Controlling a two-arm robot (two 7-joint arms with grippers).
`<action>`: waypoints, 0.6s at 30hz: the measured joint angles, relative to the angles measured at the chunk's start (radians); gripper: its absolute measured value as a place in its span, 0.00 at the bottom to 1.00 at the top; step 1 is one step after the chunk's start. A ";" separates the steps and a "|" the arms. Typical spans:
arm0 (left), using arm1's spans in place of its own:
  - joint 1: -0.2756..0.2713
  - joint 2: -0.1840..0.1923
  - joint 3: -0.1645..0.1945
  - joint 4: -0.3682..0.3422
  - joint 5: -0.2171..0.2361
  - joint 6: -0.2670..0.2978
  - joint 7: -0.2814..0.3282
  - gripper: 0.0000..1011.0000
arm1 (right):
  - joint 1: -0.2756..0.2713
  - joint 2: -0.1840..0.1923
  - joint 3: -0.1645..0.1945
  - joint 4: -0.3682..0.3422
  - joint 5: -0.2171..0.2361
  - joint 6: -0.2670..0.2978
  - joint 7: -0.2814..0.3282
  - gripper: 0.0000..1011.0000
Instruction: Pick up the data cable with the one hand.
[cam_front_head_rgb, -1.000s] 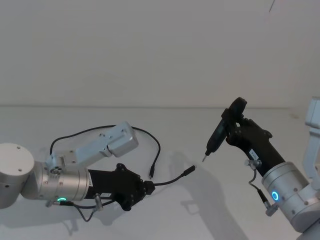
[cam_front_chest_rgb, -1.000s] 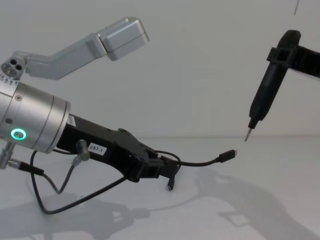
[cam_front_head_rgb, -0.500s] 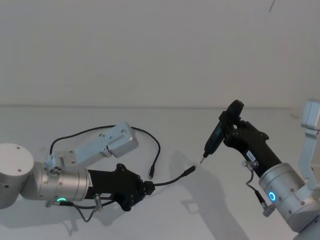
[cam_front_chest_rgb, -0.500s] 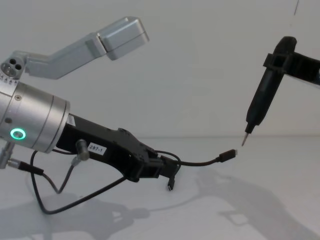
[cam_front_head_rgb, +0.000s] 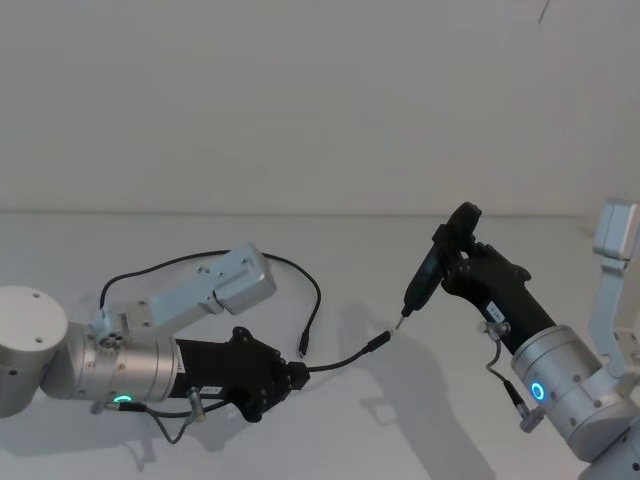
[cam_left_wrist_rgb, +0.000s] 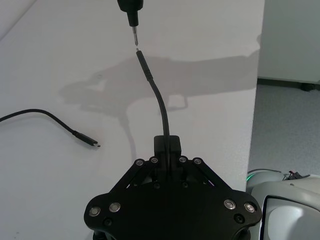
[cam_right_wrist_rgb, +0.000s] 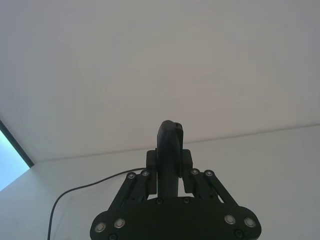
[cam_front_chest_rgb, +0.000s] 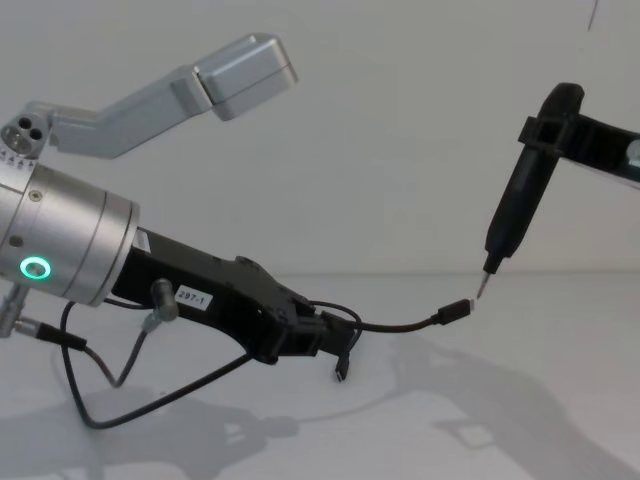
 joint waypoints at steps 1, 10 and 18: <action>0.000 0.000 0.000 0.000 0.000 0.000 0.000 0.04 | 0.000 0.000 0.000 0.000 0.000 0.000 0.000 0.28; 0.000 0.000 0.000 0.000 0.000 0.000 0.000 0.04 | 0.003 0.000 -0.004 0.005 0.005 0.005 -0.005 0.28; 0.000 0.000 0.000 0.000 0.000 0.000 0.000 0.04 | 0.003 -0.001 -0.006 0.006 0.006 0.007 -0.007 0.28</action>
